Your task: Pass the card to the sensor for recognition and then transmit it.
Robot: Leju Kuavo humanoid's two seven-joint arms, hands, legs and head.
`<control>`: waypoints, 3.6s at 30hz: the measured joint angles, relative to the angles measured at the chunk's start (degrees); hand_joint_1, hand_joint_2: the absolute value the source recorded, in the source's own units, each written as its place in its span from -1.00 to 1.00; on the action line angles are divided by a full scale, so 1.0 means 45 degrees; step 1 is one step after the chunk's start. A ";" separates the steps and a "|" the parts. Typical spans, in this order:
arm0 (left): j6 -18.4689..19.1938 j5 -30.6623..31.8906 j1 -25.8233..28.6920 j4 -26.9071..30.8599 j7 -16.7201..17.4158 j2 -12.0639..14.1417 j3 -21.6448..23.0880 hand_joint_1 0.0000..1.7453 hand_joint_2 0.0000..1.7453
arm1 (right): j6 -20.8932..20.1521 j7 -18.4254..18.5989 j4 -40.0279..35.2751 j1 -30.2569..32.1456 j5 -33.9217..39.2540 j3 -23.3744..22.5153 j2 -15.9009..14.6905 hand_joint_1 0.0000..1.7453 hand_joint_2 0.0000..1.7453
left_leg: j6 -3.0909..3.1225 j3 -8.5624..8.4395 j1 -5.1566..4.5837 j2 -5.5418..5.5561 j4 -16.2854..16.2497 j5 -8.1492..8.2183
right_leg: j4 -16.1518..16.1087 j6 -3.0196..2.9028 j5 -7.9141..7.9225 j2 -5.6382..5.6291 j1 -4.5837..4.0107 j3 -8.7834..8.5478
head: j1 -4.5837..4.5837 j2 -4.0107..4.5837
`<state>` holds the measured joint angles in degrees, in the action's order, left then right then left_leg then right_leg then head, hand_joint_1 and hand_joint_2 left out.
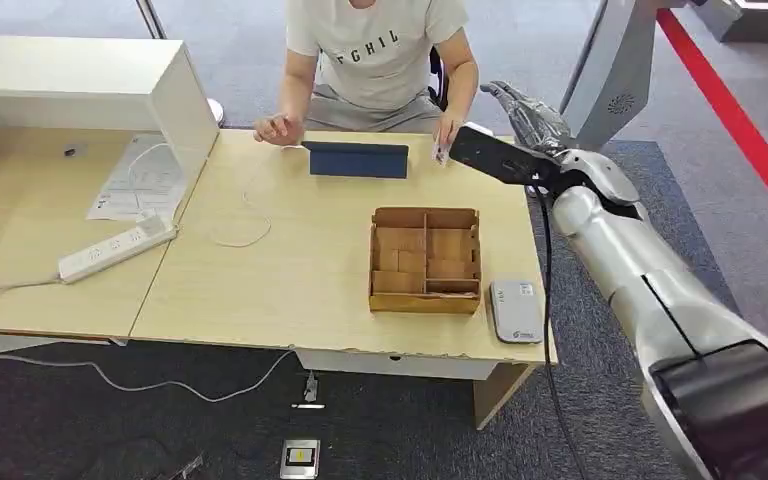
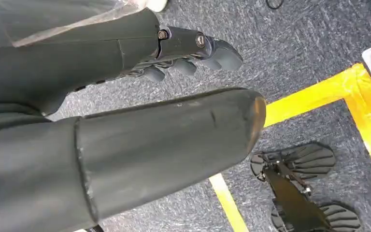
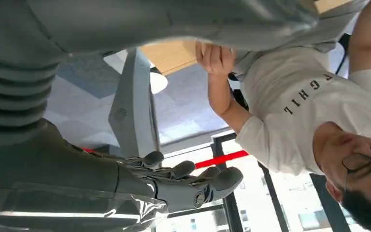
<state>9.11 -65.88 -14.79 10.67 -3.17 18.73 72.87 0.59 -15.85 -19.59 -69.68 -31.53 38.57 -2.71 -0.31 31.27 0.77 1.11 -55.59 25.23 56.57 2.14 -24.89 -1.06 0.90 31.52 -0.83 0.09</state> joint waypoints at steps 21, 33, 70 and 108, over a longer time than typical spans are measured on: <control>-0.0457 -0.0942 0.1196 -0.0034 -0.0719 0.0481 -0.0102 -1.00 -1.00 | -0.2443 0.3003 -0.8880 0.4603 0.2437 -0.2030 -0.5105 -1.00 1.00 | 0.0005 -0.0009 -0.0003 0.0010 -0.0001 0.0008 | -0.0015 0.0000 -0.0001 0.0004 0.0001 -0.0005 | -0.0005 0.0000; -0.0680 -0.1102 0.1246 -0.0034 -0.0379 0.0486 -0.0316 -1.00 -1.00 | -0.2375 0.5481 -1.3883 0.7454 0.2427 -0.2666 -0.6800 -1.00 1.00 | 0.0005 -0.0006 -0.0001 0.0010 0.0003 0.0009 | -0.0013 -0.0001 -0.0002 0.0004 -0.0002 -0.0011 | 0.0000 0.0000; -0.0690 -0.0990 0.1065 -0.0034 -0.0481 0.0330 -0.0321 -1.00 -1.00 | -0.2885 0.7442 -1.6295 0.8957 -0.1371 -0.0461 -0.4744 -1.00 1.00 | 0.0003 0.0003 0.0000 0.0007 0.0011 0.0008 | -0.0004 -0.0012 -0.0010 0.0008 -0.0003 -0.0010 | 0.0005 0.0000; -0.0573 -0.0791 0.0823 -0.0034 -0.0554 0.0146 -0.0316 -1.00 -1.00 | -0.3331 0.7248 -1.2901 0.8792 -0.3415 -0.0495 -0.2088 -1.00 1.00 | 0.0002 -0.0001 0.0001 0.0004 0.0011 0.0007 | -0.0004 -0.0014 -0.0011 0.0008 -0.0005 -0.0007 | 0.0000 0.0000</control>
<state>6.54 -69.44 -11.09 10.51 -5.66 19.39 71.45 -14.40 16.76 -77.64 -30.11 -46.90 36.35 -12.11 -0.30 31.26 0.77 1.12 -55.54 25.26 56.55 2.07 -24.94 -1.02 0.88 31.49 -0.83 0.09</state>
